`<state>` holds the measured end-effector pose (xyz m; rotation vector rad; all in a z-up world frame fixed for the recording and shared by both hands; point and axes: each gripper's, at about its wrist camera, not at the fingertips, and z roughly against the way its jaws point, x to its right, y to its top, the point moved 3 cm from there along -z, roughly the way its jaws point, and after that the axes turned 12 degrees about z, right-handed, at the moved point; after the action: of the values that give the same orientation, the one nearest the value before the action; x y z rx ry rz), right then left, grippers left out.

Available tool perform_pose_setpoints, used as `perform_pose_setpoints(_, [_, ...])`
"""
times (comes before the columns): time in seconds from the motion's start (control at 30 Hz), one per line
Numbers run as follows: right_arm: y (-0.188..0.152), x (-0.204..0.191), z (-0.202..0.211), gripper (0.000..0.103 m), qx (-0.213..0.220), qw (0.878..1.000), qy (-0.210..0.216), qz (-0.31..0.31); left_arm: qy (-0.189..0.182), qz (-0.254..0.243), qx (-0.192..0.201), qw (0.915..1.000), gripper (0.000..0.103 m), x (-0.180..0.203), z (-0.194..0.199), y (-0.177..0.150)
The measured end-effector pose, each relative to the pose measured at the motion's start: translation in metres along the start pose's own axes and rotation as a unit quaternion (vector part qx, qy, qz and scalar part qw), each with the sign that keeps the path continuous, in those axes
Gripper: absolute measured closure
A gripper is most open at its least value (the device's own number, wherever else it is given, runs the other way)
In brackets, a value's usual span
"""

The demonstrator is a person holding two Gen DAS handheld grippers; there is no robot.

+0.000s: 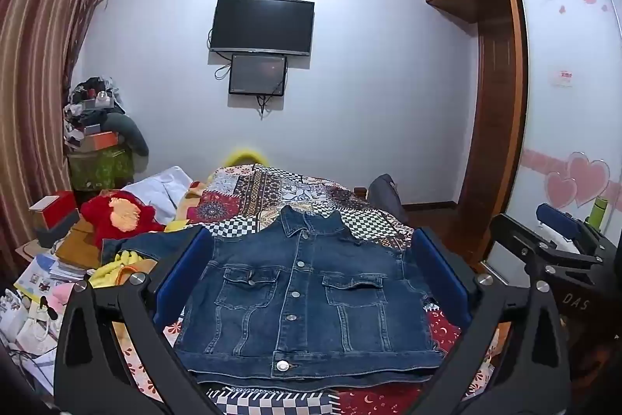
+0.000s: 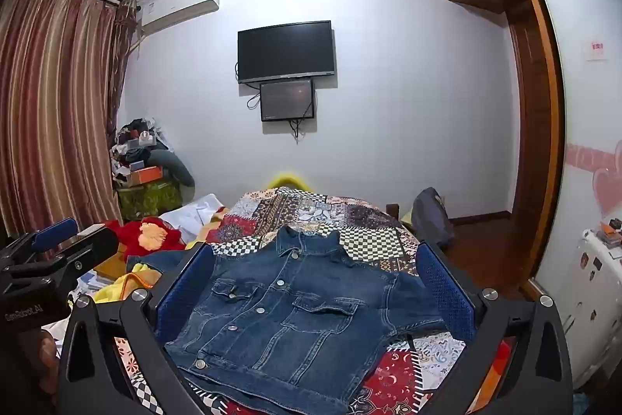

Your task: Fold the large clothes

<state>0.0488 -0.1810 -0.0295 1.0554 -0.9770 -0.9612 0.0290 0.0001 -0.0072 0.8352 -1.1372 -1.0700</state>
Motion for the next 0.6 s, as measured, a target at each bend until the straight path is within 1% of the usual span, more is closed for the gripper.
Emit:
perform_pose_setpoints(0.1, [-0.0002,-0.0006,-0.0007,0.000,-0.001,1.000,0.000,0.001,0.002,-0.004,-0.006,1.0000,0.000,0.0011,-0.0011,-0.0004])
perform_pose_setpoints(0.6, [0.0011,-0.0052,-0.0015,0.000,-0.001,1.000,0.000,0.006,-0.004,-0.005,0.002,1.0000,0.000,-0.0003,0.0029,-0.0035])
